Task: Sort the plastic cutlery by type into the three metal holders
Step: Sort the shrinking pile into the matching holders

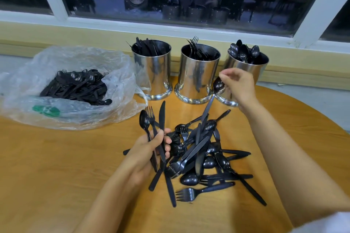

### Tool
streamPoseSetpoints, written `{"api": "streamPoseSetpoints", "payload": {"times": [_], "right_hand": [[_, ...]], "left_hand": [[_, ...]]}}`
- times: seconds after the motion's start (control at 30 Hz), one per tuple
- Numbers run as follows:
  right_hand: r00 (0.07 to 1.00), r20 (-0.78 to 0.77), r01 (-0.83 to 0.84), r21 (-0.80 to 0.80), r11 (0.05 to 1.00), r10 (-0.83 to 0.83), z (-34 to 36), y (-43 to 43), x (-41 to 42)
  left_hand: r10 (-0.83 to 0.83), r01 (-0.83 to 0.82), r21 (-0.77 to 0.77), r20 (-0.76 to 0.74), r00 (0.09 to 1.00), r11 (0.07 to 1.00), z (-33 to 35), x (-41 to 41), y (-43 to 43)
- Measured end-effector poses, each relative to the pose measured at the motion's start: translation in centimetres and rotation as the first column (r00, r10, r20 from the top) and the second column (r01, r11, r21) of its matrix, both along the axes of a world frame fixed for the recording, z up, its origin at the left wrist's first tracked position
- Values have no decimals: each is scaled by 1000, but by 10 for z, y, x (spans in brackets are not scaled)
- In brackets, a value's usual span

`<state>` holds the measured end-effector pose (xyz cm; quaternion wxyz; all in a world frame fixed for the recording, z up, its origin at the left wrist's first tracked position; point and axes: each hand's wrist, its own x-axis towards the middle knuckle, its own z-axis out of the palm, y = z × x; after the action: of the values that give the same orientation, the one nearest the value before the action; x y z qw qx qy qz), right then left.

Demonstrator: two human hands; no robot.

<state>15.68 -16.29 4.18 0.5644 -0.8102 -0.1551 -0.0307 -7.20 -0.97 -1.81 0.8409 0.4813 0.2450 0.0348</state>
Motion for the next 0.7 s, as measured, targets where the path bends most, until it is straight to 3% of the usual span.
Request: {"api": "streamPoseSetpoints", "payload": {"times": [0.07,0.17,0.27,0.43,0.7], "right_hand": [[981,-61,-178,79,981,183,23,0,-27],[892,-127,-434,30,901,434,33,10,-70],[823,-136,-555,13,832,551,23,29,-100],[863,37,-504,-25,864,504,-4,50,-117],[894,122,-430,-32,902,430,-14,51,-126]], "left_hand": [[-13,13,0,2,1000,1000,3,0,-3],[-54,54,8,10,999,999,10,-1,-13],[-120,120,24,3,993,992,15,-6,-22],[-149,149,-8,17,989,989,20,-18,-28],[-162,164,-57,35,986,985,20,-26,-25]]}}
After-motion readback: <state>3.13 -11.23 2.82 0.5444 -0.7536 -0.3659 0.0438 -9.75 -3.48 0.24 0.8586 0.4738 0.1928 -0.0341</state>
